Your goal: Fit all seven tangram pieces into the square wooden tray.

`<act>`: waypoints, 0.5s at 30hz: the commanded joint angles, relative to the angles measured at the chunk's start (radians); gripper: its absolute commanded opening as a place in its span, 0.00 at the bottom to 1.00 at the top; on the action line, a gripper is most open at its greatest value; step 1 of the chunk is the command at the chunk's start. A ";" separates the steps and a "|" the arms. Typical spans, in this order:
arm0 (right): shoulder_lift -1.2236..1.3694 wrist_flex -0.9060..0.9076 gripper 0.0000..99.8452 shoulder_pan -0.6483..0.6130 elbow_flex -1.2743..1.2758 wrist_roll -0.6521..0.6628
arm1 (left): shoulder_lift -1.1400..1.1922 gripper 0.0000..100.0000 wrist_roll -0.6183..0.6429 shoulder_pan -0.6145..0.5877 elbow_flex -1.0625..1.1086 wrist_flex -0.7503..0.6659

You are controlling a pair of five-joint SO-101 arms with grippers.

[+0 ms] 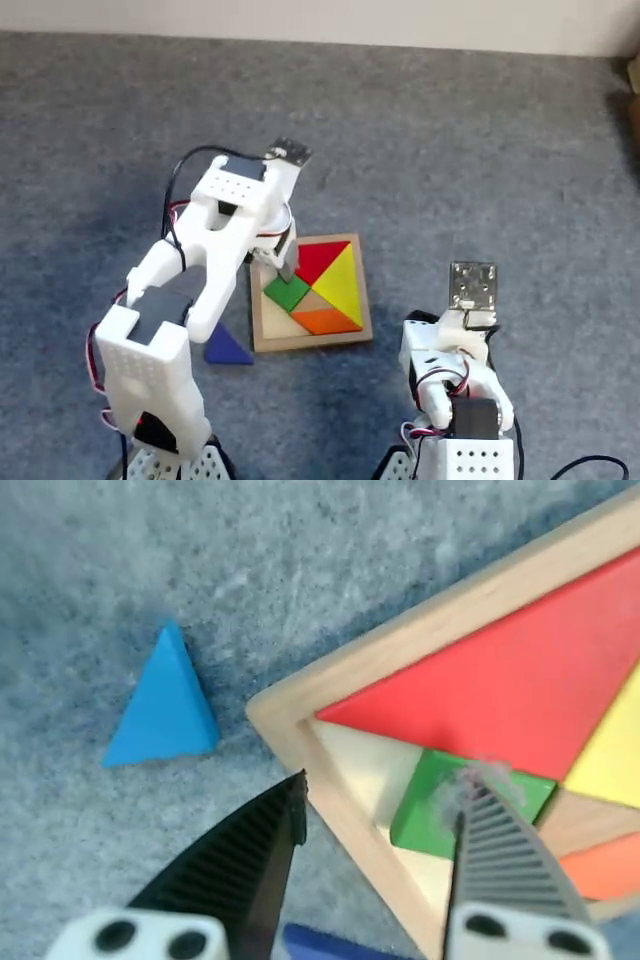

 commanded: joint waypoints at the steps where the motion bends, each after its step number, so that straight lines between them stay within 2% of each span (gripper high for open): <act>1: -0.008 -0.028 0.01 0.015 0.143 -0.006 | -0.015 0.23 0.015 0.027 -0.036 -0.012; 10: -0.008 -0.028 0.01 0.015 0.143 -0.006 | -0.200 0.23 0.017 0.015 -0.016 0.051; 15: -0.008 -0.028 0.01 0.015 0.143 -0.006 | -0.223 0.23 0.009 -0.064 -0.002 0.041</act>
